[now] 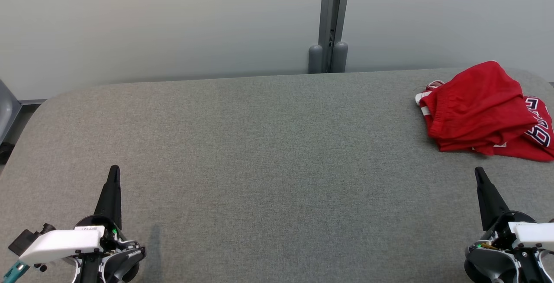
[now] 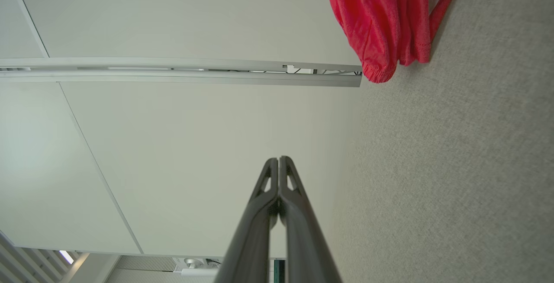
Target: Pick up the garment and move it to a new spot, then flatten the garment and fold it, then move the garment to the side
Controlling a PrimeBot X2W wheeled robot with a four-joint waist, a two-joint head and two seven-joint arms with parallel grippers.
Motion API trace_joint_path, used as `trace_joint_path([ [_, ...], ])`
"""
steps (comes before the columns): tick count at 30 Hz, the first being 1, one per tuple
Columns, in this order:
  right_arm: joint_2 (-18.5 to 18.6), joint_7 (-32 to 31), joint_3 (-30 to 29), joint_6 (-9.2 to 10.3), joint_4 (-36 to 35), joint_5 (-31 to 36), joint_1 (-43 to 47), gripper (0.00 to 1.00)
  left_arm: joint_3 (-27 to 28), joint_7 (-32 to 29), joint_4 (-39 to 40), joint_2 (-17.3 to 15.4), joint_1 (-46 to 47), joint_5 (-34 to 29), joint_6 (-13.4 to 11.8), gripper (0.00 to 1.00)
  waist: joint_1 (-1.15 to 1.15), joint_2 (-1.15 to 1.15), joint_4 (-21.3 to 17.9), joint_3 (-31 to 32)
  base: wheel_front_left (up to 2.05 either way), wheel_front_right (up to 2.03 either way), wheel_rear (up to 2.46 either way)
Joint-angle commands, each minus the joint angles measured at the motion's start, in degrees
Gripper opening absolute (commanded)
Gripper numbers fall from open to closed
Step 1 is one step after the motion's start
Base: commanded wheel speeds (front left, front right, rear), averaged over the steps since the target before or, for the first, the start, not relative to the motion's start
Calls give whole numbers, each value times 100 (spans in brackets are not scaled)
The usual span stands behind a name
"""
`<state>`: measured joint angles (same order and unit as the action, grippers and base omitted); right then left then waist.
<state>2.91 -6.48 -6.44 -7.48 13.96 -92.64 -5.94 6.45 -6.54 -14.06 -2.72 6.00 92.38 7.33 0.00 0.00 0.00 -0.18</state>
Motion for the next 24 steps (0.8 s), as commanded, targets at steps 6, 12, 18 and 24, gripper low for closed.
trace_joint_path([
  [6, 11, -16, -12, -2, 14, 29, -51, 0, 20, -18, -1, -30, 51, 7, 29, 0, 0, 0, 0, 0, 0, 0, 0],
  [12, 10, -17, -14, -2, 14, 31, -51, 0, 20, -18, -1, -30, 51, 8, 29, 0, 0, 0, 0, 0, 0, 0, 0],
  [18, 9, -19, -15, -2, 14, 33, -51, 0, 20, -18, -1, -30, 51, 8, 29, 0, 0, 0, 0, 0, 0, 0, 0],
  [24, 8, -20, -16, -2, 14, 33, -52, 0, 19, -18, -1, -30, 51, 8, 29, 0, 0, 0, 0, 0, 0, 0, 0],
])
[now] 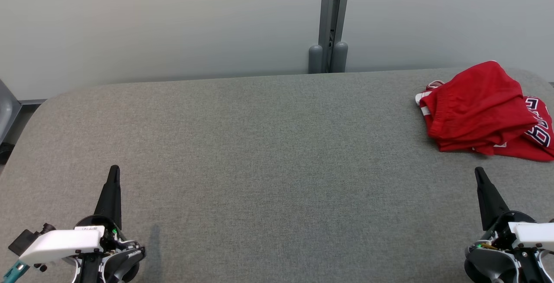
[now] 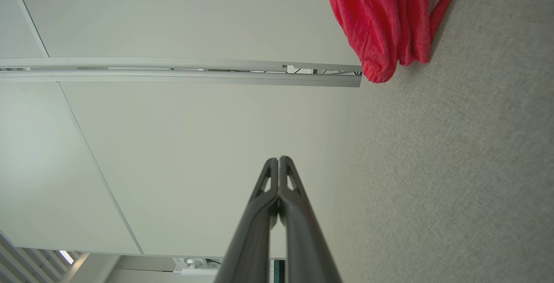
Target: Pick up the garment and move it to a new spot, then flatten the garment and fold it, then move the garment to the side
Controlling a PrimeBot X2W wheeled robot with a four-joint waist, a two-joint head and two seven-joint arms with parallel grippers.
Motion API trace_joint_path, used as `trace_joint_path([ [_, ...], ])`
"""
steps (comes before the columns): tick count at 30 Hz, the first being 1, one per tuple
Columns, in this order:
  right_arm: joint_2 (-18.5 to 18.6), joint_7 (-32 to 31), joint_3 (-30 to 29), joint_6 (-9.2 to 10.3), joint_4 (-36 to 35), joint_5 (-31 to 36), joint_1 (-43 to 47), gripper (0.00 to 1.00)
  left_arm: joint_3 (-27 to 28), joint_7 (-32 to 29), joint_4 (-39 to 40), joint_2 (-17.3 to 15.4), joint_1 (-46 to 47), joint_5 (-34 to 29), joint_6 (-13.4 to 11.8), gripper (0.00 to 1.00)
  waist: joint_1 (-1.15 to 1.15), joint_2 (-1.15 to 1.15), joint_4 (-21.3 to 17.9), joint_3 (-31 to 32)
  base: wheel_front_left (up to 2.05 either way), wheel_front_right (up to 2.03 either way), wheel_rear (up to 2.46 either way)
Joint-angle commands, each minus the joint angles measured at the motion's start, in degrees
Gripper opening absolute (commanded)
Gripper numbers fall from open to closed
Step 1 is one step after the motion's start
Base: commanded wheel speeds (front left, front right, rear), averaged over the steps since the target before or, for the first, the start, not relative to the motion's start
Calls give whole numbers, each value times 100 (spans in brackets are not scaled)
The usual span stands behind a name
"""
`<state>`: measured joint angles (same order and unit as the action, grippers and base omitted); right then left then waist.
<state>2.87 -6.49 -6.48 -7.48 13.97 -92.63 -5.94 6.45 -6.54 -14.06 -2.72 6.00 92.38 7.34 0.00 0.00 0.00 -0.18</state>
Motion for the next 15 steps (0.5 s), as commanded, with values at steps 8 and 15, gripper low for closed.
trace_joint_path([
  [8, 11, -19, -15, -2, 13, 30, -52, 0, 19, -18, -1, -30, 51, 8, 27, 0, 0, 0, 0, 0, 0, 0, 0],
  [15, 11, -20, -16, -2, 13, 31, -52, 0, 19, -18, -1, -30, 51, 8, 28, 0, 0, 0, 0, 0, 0, 0, 0],
])
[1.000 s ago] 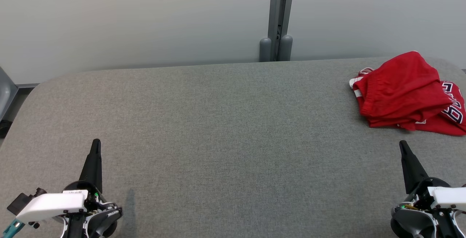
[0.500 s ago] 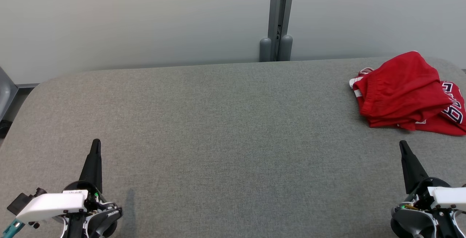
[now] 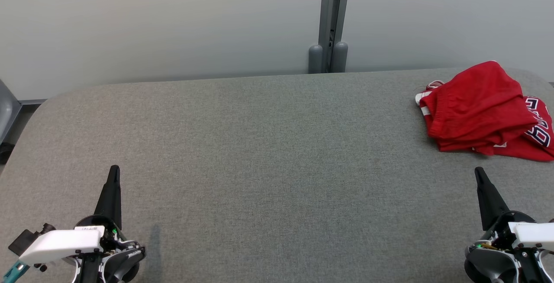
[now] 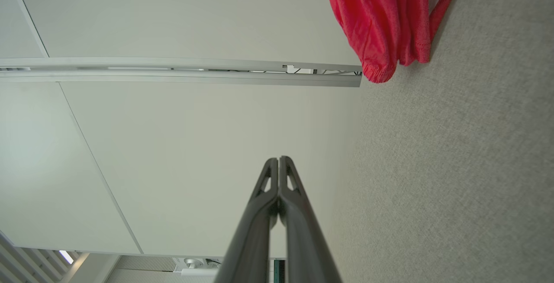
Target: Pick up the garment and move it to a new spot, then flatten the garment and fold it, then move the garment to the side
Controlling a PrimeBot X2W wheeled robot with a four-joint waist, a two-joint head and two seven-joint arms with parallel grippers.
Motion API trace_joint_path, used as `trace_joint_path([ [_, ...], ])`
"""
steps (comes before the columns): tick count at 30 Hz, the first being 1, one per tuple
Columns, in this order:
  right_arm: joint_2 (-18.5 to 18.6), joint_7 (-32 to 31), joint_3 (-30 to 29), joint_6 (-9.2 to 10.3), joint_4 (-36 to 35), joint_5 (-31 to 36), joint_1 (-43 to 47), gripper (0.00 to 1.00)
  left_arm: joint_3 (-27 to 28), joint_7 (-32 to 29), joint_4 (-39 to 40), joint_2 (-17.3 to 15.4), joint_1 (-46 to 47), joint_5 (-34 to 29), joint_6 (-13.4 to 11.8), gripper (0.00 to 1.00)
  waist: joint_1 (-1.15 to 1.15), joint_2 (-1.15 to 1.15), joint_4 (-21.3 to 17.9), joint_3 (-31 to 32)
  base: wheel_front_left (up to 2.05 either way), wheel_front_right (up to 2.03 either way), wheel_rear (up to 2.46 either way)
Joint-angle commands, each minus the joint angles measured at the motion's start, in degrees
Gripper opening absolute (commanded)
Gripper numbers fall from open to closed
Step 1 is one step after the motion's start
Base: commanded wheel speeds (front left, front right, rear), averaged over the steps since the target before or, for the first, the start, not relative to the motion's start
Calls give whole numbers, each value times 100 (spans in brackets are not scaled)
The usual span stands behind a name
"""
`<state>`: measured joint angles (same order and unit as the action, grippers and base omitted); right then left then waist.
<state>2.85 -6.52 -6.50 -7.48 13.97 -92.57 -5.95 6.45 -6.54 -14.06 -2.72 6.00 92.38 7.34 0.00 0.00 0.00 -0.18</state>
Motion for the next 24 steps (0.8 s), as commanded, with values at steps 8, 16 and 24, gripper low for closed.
trace_joint_path([
  [8, 12, -18, -14, -2, 13, 27, -51, 0, 20, -17, 0, -30, 51, 8, 27, 0, 0, 0, 0, 0, 0, 0, 0],
  [16, 11, -19, -16, -2, 13, 24, -52, 0, 20, -17, 0, -30, 51, 8, 28, 0, 0, 0, 0, 0, 0, 0, 0],
  [24, 11, -21, -17, -2, 13, 24, -52, 0, 20, -17, 0, -30, 51, 8, 28, 0, 0, 0, 0, 0, 0, 0, 0],
])
